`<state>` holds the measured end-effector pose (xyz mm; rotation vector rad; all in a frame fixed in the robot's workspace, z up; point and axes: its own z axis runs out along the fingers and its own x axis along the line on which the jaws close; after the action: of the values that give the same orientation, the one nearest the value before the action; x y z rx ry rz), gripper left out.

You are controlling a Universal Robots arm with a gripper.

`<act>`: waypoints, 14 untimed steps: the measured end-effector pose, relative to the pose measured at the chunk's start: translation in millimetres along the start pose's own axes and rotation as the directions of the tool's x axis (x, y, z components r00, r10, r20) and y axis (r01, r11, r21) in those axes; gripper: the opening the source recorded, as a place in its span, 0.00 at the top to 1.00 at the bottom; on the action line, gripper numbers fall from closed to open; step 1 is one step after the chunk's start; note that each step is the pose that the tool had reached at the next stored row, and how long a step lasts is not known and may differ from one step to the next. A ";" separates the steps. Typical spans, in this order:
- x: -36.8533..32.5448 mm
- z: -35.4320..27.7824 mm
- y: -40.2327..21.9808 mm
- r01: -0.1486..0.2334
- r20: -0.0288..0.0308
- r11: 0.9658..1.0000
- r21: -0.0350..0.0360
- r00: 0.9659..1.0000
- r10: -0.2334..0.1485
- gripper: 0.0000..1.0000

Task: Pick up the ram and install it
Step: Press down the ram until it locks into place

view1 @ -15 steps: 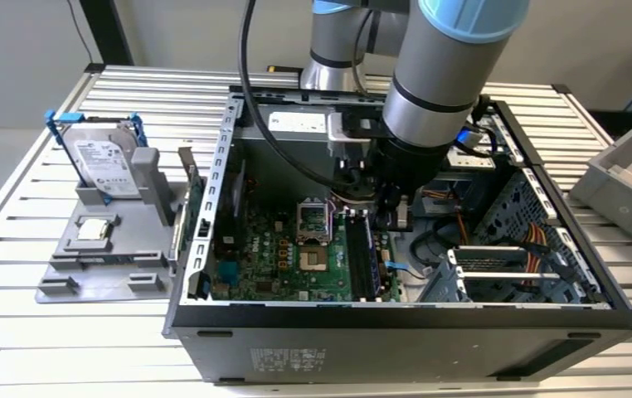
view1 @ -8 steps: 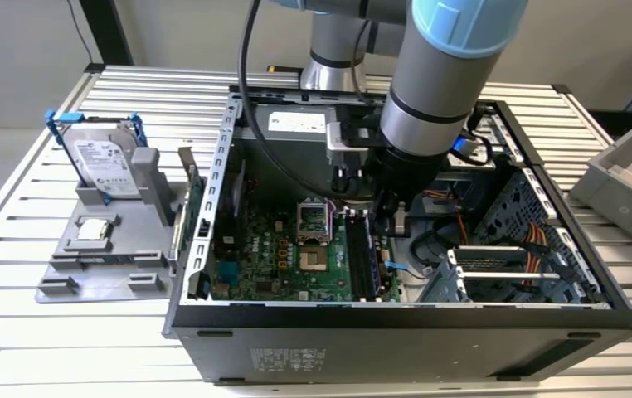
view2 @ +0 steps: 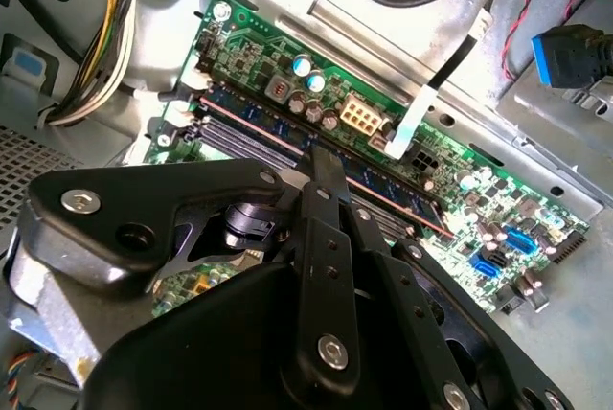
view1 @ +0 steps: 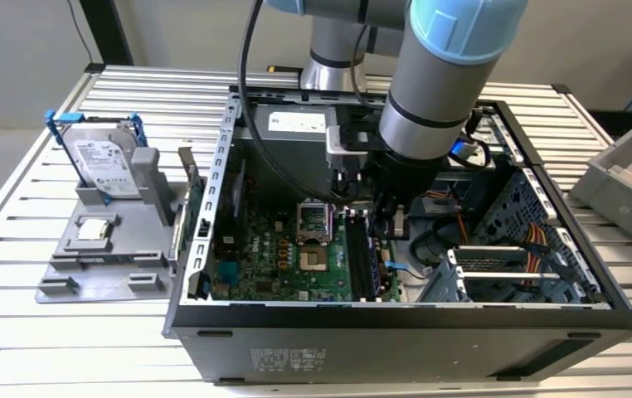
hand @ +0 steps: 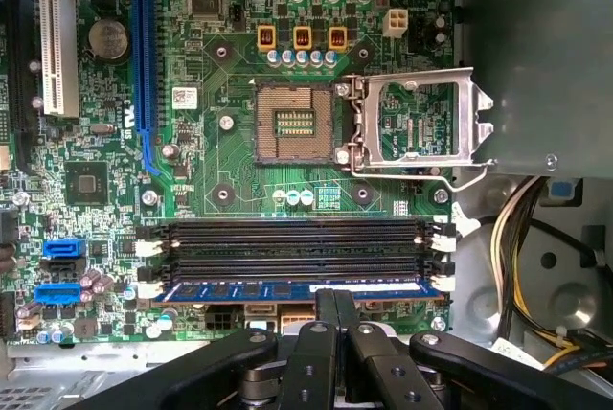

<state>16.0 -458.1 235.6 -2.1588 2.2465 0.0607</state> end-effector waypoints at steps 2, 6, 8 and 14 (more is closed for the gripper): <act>0.0 1.5 0.0 0.000 0.000 1.000 0.000 1.000 0.000 1.00; 0.2 4.9 -0.1 0.000 0.000 1.000 0.000 1.000 0.000 1.00; 0.3 6.3 -0.1 0.000 0.000 1.000 0.000 1.000 0.000 1.00; 0.7 12.6 -0.1 0.000 -0.001 1.000 0.000 1.000 0.000 1.00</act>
<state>15.9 -458.2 223.0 -2.1594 2.2471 0.0597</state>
